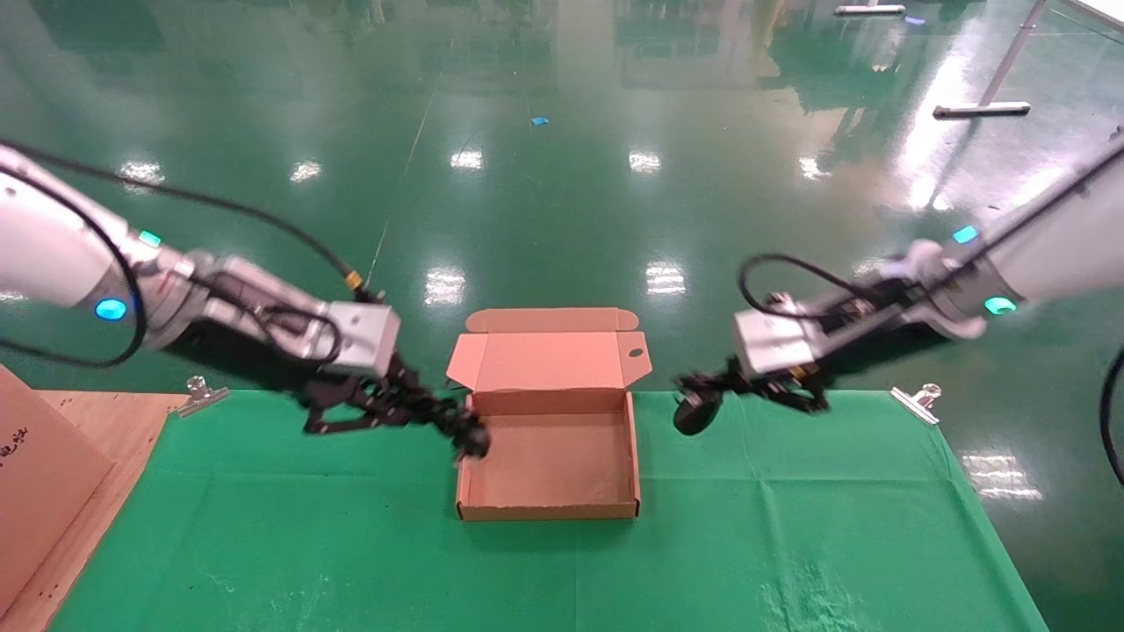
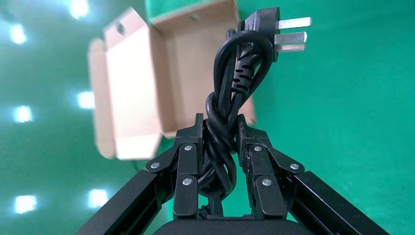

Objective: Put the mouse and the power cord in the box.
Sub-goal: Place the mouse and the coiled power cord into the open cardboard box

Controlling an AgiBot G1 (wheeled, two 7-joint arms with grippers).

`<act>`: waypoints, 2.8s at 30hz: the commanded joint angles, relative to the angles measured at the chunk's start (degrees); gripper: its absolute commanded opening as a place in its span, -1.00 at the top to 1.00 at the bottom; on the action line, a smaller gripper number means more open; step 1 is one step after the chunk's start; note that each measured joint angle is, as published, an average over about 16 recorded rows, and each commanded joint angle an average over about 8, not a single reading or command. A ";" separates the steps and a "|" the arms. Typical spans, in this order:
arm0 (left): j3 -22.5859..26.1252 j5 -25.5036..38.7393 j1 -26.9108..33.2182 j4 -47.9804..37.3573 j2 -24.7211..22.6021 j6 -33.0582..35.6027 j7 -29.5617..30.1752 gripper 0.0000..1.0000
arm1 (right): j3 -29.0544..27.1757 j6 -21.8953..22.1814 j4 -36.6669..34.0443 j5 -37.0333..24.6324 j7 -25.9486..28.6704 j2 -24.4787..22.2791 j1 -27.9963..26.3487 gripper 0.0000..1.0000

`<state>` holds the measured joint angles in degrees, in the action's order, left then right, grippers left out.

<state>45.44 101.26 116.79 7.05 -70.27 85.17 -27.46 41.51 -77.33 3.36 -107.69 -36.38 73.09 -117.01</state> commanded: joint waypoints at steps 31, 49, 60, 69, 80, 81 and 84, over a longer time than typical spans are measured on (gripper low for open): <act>-1.38 -1.65 -1.57 1.69 -6.89 -18.95 -2.70 1.00 | 0.18 -2.35 5.34 2.64 4.94 3.91 -3.55 1.00; -0.70 -6.69 -31.62 23.27 -7.51 -55.10 6.63 1.00 | 0.49 -0.62 0.76 2.84 2.16 1.48 0.63 1.00; 7.63 -9.53 -35.37 22.76 -8.13 -57.84 9.60 1.00 | 0.41 2.46 -1.75 2.89 0.42 -0.19 2.58 1.00; 13.18 -14.25 -35.78 22.39 -8.06 -59.26 9.44 -0.42 | -0.06 3.33 -2.48 3.56 0.01 -0.34 2.64 1.00; 16.66 -20.61 -34.94 21.05 -8.02 -59.85 6.29 -1.00 | -0.29 0.21 -2.56 3.92 -0.44 0.12 0.82 1.00; 16.96 -21.11 -34.88 20.94 -8.02 -59.91 6.05 -1.00 | -0.29 -0.11 -2.56 3.93 -0.40 0.24 0.63 1.00; 17.81 -22.54 -34.70 20.67 -8.02 -60.10 5.35 -1.00 | -0.25 -0.94 -2.48 3.88 -0.24 0.80 0.09 1.00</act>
<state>62.74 78.04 82.13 27.79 -78.21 25.41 -21.51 41.30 -78.09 0.99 -103.88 -36.49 74.15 -116.92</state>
